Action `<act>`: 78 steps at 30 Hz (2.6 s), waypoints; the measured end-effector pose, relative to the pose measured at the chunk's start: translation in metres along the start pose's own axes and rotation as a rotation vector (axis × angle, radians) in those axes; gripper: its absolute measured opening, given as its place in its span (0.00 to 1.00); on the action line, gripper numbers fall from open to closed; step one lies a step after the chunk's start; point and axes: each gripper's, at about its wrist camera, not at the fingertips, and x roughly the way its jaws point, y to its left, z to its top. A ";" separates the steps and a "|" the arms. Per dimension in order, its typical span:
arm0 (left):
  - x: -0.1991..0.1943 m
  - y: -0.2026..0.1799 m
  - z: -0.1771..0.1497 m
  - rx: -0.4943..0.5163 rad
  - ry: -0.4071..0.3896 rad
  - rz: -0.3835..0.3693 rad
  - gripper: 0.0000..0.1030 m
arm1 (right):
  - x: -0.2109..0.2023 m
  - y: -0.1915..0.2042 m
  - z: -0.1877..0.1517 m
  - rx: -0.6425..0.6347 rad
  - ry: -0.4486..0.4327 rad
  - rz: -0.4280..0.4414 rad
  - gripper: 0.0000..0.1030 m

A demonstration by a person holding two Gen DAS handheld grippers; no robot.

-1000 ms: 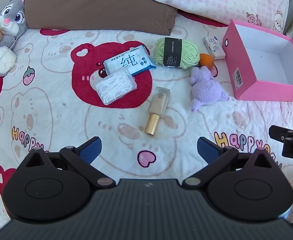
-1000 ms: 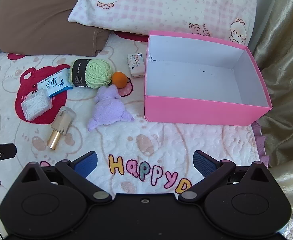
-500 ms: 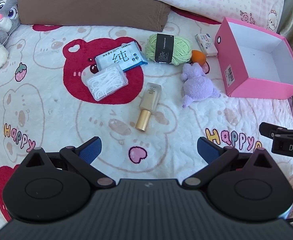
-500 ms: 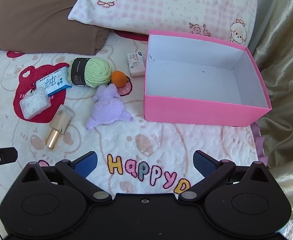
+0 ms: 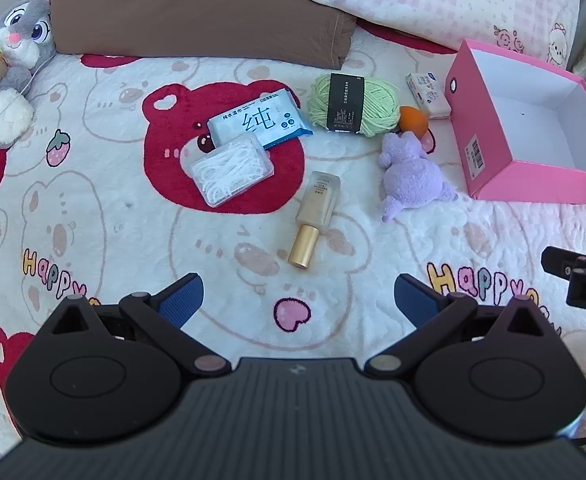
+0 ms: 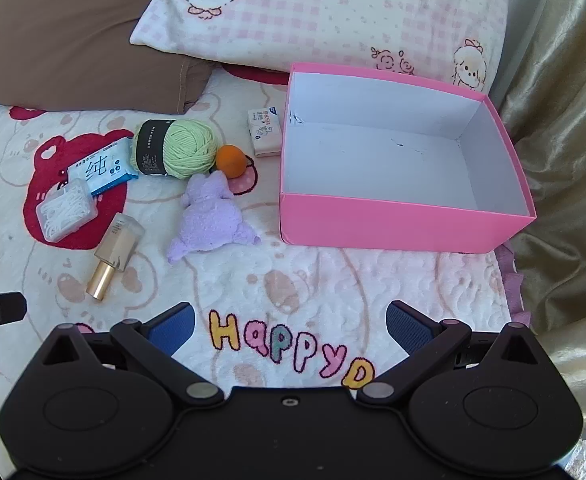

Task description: Organize objects

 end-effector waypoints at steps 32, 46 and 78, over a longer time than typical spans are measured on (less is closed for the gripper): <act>0.001 -0.002 -0.002 0.001 0.000 0.022 1.00 | 0.004 -0.006 0.000 0.017 0.019 0.003 1.00; -0.018 0.005 0.026 0.075 -0.026 -0.019 1.00 | -0.025 -0.006 0.011 -0.011 -0.091 0.140 1.00; 0.168 0.068 0.055 -0.056 0.009 -0.443 0.90 | 0.173 0.141 0.008 -0.181 -0.096 0.482 0.77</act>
